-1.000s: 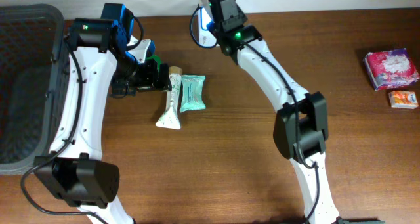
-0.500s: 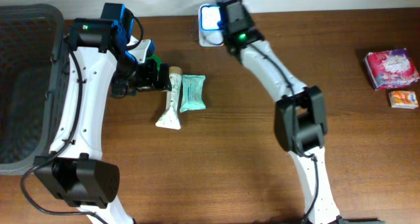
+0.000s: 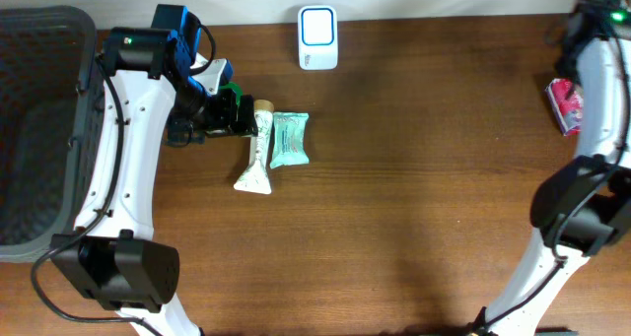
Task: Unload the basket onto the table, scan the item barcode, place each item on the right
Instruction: 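Carry the Kleenex pack right and set it beside the orange pack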
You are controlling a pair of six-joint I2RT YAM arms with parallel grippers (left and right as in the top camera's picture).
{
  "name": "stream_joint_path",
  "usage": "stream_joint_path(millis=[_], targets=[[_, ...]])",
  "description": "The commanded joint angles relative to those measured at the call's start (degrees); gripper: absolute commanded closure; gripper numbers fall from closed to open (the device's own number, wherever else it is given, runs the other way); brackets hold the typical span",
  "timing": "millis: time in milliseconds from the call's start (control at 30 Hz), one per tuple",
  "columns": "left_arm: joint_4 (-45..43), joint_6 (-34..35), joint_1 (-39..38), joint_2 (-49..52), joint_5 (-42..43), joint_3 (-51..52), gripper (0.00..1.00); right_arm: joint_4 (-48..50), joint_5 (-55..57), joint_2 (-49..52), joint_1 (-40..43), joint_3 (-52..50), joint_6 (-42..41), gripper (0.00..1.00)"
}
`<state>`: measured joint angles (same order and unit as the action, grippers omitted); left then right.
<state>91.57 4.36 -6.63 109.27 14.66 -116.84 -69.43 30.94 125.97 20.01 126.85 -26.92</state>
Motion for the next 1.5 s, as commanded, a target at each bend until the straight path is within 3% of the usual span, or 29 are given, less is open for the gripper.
stream_joint_path(millis=[0,200,433,633,667,700,833,933,1033,1133,1200,1300,1467], targets=[[0.0,-0.07,0.02,-0.87,0.59,-0.09,0.01,-3.8,-16.55,1.73,5.25,-0.87,-4.26,0.96],[0.0,-0.07,0.02,-0.87,0.59,-0.09,0.01,-4.83,-19.82,1.88,10.54,-8.9,-7.74,0.96],[0.0,-0.07,0.02,-0.87,0.59,-0.09,0.01,5.7,-20.0,1.88,11.58,-21.29,-9.18,0.96],[0.0,-0.07,0.02,-0.87,0.59,-0.09,0.01,12.17,-17.42,1.88,13.31,-23.45,-8.9,0.95],[0.0,-0.07,0.02,-0.87,0.59,-0.09,0.01,12.96,-17.51,1.88,13.66,-23.45,-8.04,0.86],[0.0,-0.07,0.02,-0.87,0.59,-0.09,0.01,13.88,-17.7,1.88,13.86,-23.43,-6.47,0.57],[0.0,-0.07,0.02,-0.87,0.59,-0.09,0.01,13.05,-17.62,1.66,13.81,-20.11,-0.28,0.27],[0.0,-0.07,0.02,-0.87,0.59,-0.09,0.01,7.21,-17.7,1.42,13.7,-13.55,-0.33,0.1],[0.0,-0.07,0.02,-0.87,0.59,-0.09,0.01,0.5,-20.76,1.03,13.7,-4.79,-0.33,0.01],[0.0,-0.07,0.02,-0.87,0.59,-0.09,0.01,-6.93,-33.18,1.03,13.7,6.01,-0.26,0.0],[0.0,-0.07,0.02,-0.87,0.59,-0.09,0.01,-9.22,-47.87,1.03,13.38,10.54,3.32,0.0],[0.0,-0.07,0.02,-0.87,0.59,-0.09,0.01,-10.69,-71.21,1.05,9.46,11.08,16.06,0.0],[0.0,-0.07,0.02,-0.87,0.59,-0.09,0.01,-12.46,-68.98,1.05,-3.41,6.27,25.64,0.0]])
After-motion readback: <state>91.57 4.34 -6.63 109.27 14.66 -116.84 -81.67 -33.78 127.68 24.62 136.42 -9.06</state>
